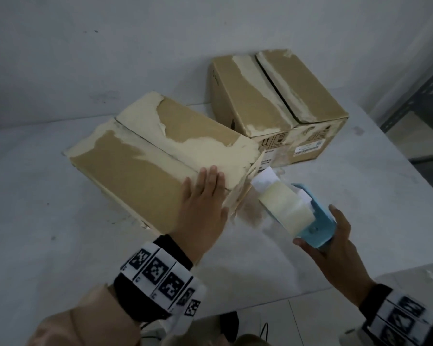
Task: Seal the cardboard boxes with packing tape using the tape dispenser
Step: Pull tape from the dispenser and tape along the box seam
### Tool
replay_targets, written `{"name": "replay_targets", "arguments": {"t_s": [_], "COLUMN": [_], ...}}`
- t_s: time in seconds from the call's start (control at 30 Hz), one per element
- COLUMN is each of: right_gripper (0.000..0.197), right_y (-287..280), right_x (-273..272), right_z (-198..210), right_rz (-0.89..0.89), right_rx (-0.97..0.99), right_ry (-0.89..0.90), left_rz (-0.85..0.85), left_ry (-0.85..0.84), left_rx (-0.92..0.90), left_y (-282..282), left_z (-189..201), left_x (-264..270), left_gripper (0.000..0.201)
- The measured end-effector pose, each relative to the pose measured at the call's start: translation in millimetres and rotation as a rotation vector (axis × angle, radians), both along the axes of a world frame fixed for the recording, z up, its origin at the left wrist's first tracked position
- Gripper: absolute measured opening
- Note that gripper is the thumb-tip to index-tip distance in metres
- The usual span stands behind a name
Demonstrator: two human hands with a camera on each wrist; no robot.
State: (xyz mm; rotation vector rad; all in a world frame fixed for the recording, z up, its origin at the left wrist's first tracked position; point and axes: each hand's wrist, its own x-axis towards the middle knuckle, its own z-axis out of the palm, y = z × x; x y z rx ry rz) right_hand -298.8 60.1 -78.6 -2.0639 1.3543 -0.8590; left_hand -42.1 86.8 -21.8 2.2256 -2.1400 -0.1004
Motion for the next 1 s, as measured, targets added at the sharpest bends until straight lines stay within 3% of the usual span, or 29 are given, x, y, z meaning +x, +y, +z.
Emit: {"name": "replay_targets", "arguments": {"t_s": [0.07, 0.4, 0.57, 0.7, 0.83, 0.93, 1.0], "right_gripper": [0.075, 0.087, 0.069, 0.082, 0.097, 0.105, 0.105], "right_y": [-1.8, -12.6, -5.1, -7.1, -6.4, -11.4, -19.2], "right_x": [4.0, 2.8, -3.6, -9.9, -3.3, -8.8, -12.7], "right_z": [1.6, -10.0, 1.4, 3.5, 6.8, -1.5, -9.8], "right_rz": [0.04, 0.108, 0.069, -0.006, -0.177, -0.127, -0.051], "right_rx": [-0.024, 0.072, 0.14, 0.151, 0.23, 0.189, 0.117], "right_ry": [-0.055, -0.26, -0.26, -0.218, -0.152, -0.107, 0.063], "left_rz": [-0.069, -0.441, -0.322, -0.031, -0.023, -0.069, -0.132], "left_ry": [-0.048, -0.144, -0.099, 0.177, 0.011, -0.05, -0.085], "left_rx": [-0.037, -0.205, -0.15, -0.144, -0.06, -0.079, -0.113], "left_y": [-1.9, -17.0, -5.8, -2.1, -11.3, -15.4, -16.7], "left_z": [-6.8, -9.9, -6.9, 1.3, -4.8, -13.2, -12.8], "left_x": [12.1, 88.8, 106.4, 83.4, 77.1, 84.6, 86.0], "left_gripper": [0.052, 0.045, 0.053, 0.076, 0.081, 0.076, 0.073]}}
